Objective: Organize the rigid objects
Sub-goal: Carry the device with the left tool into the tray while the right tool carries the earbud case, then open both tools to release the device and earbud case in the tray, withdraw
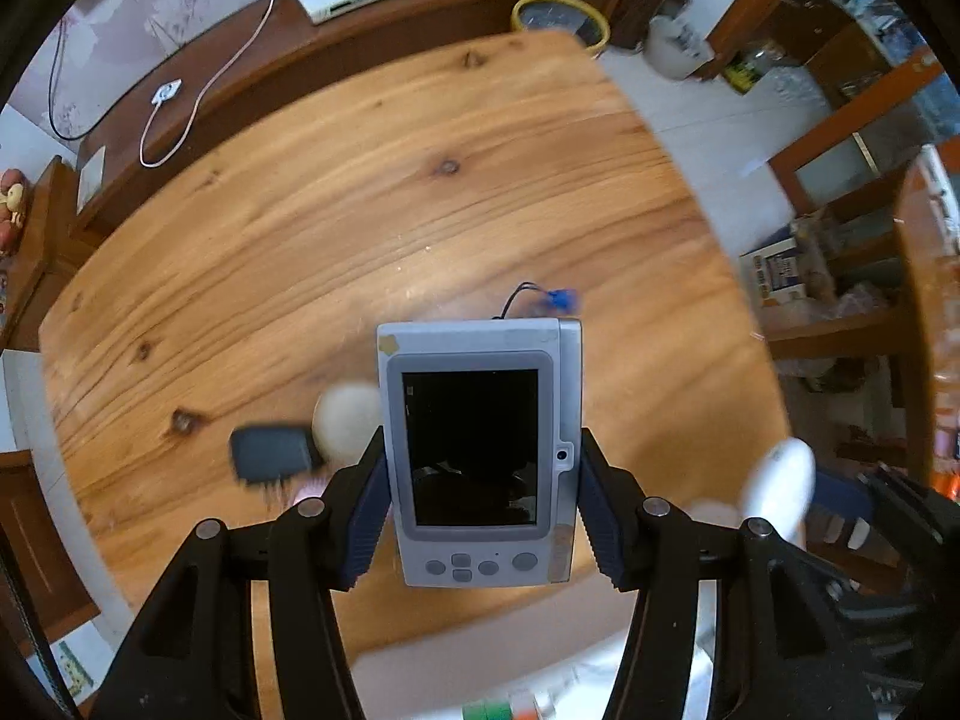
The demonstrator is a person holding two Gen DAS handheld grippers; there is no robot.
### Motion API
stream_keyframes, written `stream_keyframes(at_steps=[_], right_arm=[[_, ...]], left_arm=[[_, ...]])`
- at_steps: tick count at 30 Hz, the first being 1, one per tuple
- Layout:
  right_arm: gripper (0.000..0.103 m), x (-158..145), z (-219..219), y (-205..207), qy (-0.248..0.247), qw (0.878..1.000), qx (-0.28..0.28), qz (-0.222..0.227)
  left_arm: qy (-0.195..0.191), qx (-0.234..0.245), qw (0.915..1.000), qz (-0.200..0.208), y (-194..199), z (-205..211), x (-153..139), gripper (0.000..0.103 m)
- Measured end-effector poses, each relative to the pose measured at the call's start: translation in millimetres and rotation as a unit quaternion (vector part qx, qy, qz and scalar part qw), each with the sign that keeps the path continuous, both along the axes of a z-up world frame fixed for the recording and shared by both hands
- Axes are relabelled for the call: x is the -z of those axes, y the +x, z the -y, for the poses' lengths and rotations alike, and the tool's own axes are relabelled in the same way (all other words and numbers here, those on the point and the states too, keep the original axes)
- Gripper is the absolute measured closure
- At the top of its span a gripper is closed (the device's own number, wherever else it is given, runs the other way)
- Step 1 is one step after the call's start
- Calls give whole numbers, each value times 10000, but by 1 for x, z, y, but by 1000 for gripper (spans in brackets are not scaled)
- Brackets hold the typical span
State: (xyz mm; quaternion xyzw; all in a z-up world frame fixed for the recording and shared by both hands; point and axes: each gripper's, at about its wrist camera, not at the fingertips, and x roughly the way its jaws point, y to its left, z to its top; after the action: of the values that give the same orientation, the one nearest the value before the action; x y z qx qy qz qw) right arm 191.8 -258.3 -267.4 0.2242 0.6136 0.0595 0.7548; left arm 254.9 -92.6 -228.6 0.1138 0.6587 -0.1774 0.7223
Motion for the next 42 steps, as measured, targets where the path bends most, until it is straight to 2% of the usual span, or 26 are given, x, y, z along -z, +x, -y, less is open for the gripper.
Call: stream_keyframes(at_steps=[6, 10, 13, 17, 22, 25, 28, 36, 37, 38, 40, 42], right_arm=[[47, -49, -12, -43, 83, 9980, -390, 495], [47, -68, -32, -79, 52, 9945, -791, 683], [47, -64, -50, -108, -30, 9917, -1116, 640], [47, -47, -66, -133, -180, 9885, -1435, 437], [47, -11, -79, -150, -779, 9830, -1662, 68], [47, 4, -84, -157, -1117, 9780, -1760, -60], [47, 15, -89, -160, -1483, 9712, -1859, -118], [46, 31, -92, -164, -1776, 9656, -1892, -152], [45, 30, -92, -165, -1806, 9648, -1905, -161], [37, 30, -92, -165, -1853, 9638, -1911, -166], [30, 27, -91, -167, -1951, 9623, -1891, -132], [30, 25, -93, -169, -2018, 9615, -1863, -47]], left_arm=[[-324, -90, 9990, 299, -53, -15, -58, 43], [-338, -155, 9982, 480, -88, -14, -71, 43], [-204, -255, 9977, 599, -120, -25, -70, 43], [137, -363, 9973, 628, -156, -36, -54, 43], [367, -609, 9974, 125, -184, -48, -13, 43], [402, -663, 9969, -92, -195, -48, 6, 43], [472, -673, 9965, -135, -199, -47, 20, 43], [648, -577, 9960, -214, -210, -40, 46, 43], [667, -547, 9960, -233, -210, -39, 49, 43], [685, -509, 9960, -253, -212, -37, 51, 43], [767, -453, 9956, -277, -214, -35, 56, 42], [873, -416, 9949, -279, -216, -33, 59, 42]])
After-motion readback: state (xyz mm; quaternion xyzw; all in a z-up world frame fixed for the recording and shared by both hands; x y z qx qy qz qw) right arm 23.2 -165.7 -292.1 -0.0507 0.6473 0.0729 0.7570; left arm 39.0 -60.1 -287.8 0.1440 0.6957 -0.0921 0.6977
